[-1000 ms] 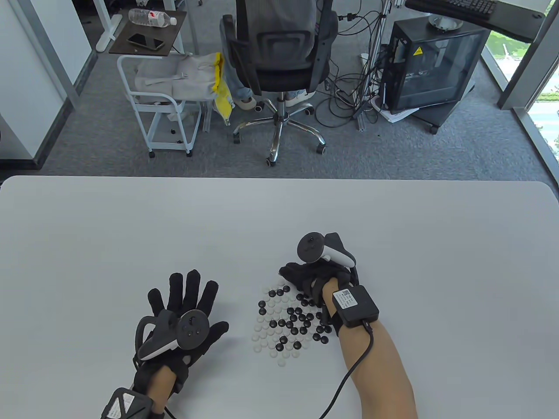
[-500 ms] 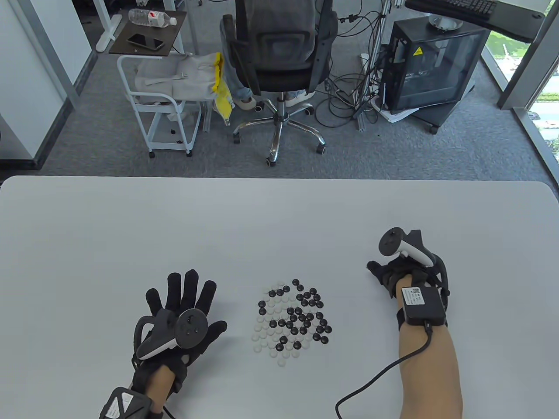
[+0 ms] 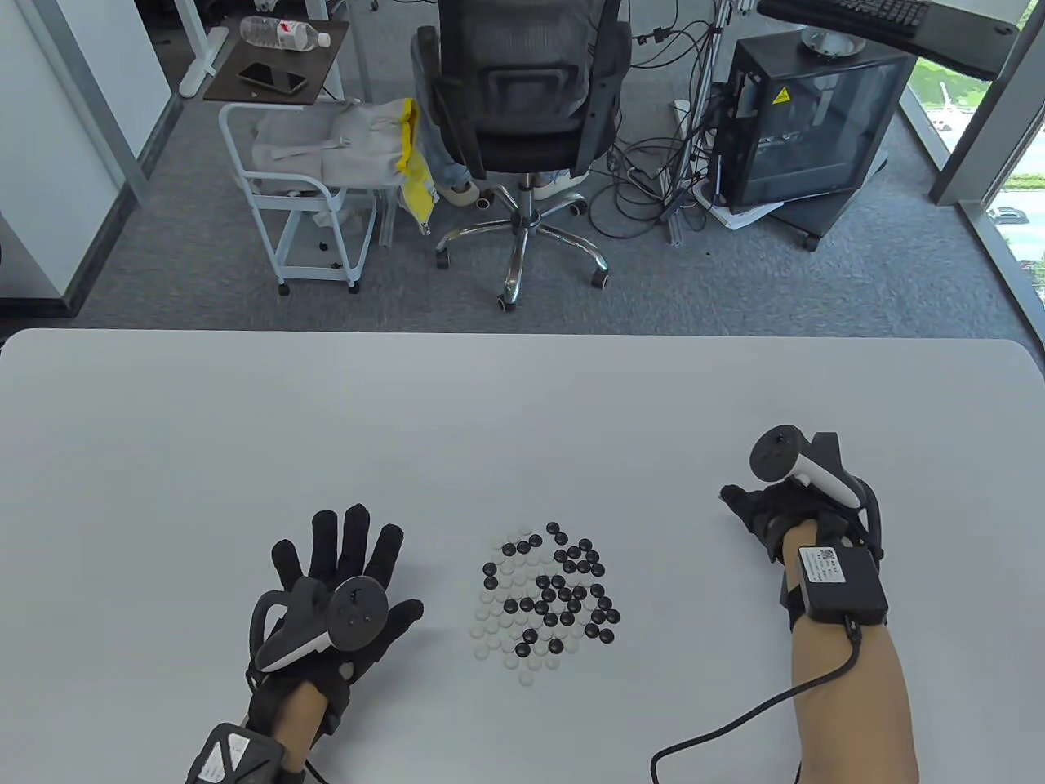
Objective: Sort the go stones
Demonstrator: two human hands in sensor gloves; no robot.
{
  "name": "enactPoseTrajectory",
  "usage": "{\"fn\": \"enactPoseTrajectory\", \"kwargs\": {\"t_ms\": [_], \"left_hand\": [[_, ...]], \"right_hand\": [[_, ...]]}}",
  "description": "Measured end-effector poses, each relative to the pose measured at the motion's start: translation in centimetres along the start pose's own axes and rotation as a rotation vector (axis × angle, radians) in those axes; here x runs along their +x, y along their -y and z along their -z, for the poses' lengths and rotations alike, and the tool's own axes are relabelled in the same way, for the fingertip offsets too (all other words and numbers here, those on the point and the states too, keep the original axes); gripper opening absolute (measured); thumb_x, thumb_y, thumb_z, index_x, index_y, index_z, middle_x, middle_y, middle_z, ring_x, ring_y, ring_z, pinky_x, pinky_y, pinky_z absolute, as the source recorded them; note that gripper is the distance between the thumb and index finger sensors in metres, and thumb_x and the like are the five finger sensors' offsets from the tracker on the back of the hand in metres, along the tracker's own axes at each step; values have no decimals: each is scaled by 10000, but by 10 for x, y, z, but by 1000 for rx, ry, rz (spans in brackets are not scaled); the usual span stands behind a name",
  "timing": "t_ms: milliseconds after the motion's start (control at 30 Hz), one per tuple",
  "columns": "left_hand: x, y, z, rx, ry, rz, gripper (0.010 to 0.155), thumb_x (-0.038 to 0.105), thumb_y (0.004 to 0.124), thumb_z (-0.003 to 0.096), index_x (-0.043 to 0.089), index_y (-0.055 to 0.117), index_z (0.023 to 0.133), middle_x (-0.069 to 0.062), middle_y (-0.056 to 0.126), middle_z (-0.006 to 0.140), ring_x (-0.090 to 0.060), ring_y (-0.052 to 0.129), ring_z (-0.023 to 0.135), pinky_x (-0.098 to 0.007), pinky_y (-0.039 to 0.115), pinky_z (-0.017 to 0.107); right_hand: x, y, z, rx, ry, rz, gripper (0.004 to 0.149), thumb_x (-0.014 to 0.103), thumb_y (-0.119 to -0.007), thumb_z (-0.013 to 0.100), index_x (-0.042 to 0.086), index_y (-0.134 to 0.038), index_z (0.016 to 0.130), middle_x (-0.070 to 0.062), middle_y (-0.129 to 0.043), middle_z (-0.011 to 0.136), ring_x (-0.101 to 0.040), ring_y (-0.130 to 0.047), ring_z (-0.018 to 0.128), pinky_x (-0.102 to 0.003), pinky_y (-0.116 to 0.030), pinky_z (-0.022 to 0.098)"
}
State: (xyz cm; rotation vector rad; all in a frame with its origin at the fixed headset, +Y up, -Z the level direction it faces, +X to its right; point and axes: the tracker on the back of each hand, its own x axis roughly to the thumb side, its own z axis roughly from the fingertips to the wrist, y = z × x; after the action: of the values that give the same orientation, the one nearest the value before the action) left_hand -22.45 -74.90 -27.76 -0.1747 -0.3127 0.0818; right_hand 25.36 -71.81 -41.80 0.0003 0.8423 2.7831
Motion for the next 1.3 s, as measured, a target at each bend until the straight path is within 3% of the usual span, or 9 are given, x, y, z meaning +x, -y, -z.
{"fn": "enactPoseTrajectory", "kwargs": {"t_ms": [167,367,633,767,1033,1300], "left_hand": [[1,3,1,-14,-1,14,874,640,526,579,184,108,1196,-235,-114,1180,-565,-129,1005,-848,-7,526],[1,2,1,-14,-5,13,871,640,525,580,184,109,1196,-233,-113,1180,-566,-130,1004,-848,-5,527],[0,1,-1,-1,-4,8,873,641,525,580,182,111,1197,-237,-111,1180,-568,-126,1004,-849,-1,526],[-1,1,-1,8,2,-2,867,636,531,579,184,131,1200,-236,-98,1186,-567,-117,1010,-848,0,529],[-2,1,-2,4,-5,-1,865,635,532,580,186,131,1201,-234,-101,1186,-565,-122,1010,-848,-5,530],[-2,3,1,-11,-10,10,866,634,533,579,186,128,1200,-232,-104,1185,-562,-126,1010,-847,-8,530]], "right_hand": [[74,-11,7,76,266,-30,676,515,-508,643,66,-749,1088,-389,-197,1189,-664,-15,978,-930,-135,572],[133,-43,27,165,401,-42,670,515,-499,640,86,-706,1110,-395,-175,1180,-667,-8,966,-928,-137,569],[157,-69,52,199,425,-44,678,518,-493,635,90,-655,1135,-397,-140,1168,-664,12,956,-927,-123,564],[139,-61,56,175,351,-40,692,525,-480,632,92,-610,1157,-404,-125,1164,-667,21,952,-929,-117,562],[42,-27,44,128,33,14,716,524,-485,631,46,-662,1133,-413,-149,1165,-675,9,952,-932,-122,557],[-31,-20,23,86,-150,72,723,523,-481,634,36,-639,1146,-422,-137,1161,-683,14,947,-933,-118,553]]}}
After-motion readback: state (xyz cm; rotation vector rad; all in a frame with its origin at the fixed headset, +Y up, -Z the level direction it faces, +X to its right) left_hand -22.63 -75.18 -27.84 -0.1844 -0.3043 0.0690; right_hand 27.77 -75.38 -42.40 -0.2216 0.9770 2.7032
